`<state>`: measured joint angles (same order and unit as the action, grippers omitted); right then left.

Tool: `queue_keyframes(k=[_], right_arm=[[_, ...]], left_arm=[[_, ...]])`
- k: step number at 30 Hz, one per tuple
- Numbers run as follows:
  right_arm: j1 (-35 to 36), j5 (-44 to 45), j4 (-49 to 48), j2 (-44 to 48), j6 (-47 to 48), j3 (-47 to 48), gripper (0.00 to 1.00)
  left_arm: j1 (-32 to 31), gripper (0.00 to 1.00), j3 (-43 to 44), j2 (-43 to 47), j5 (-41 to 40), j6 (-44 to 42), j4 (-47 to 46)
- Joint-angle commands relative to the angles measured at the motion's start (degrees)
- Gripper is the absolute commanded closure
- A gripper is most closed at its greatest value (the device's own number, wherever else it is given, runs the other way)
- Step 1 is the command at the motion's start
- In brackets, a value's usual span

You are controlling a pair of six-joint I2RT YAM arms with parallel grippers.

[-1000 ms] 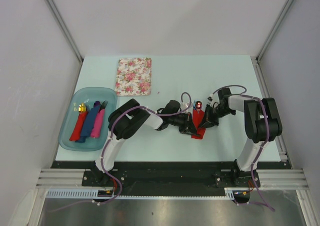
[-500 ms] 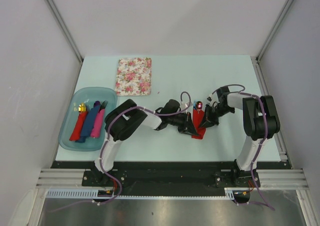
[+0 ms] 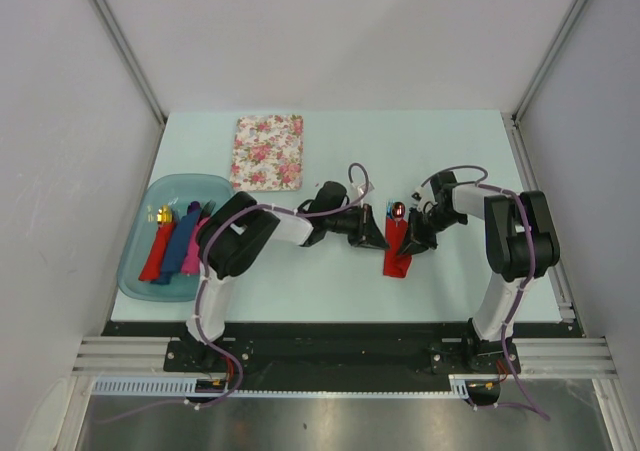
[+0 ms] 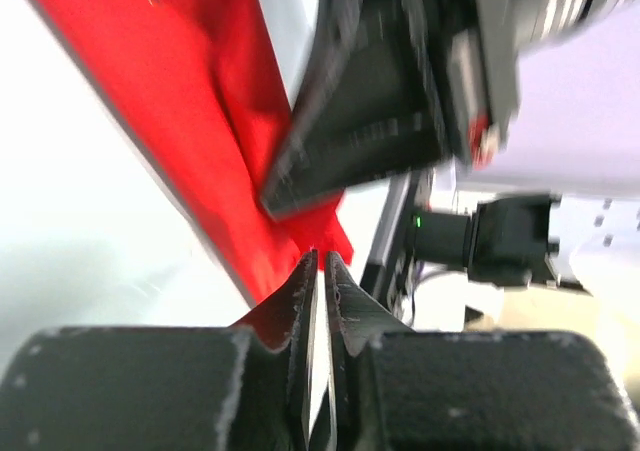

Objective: Place the utensils on the paper napkin and roll it up

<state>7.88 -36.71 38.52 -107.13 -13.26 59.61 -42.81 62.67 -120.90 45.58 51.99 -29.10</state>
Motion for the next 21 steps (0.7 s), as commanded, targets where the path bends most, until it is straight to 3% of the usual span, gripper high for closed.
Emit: queue_keyframes(k=[1, 9, 21], right_arm=[[0.8, 7.9, -2.1, 0.4, 2.4, -0.6, 1.00], [1.3, 7.5, -2.2, 1.6, 2.6, -0.8, 1.00], [1.5, 6.5, -2.1, 3.2, 2.5, -1.0, 1.00]], left_arm=[[1.1, 0.90, 5.4, -2.7, -0.4, -0.3, -3.2], [1.6, 0.91, 11.4, -8.4, -1.7, 4.3, -7.2], [1.7, 0.92, 12.2, -13.0, -4.3, 7.6, -9.0]])
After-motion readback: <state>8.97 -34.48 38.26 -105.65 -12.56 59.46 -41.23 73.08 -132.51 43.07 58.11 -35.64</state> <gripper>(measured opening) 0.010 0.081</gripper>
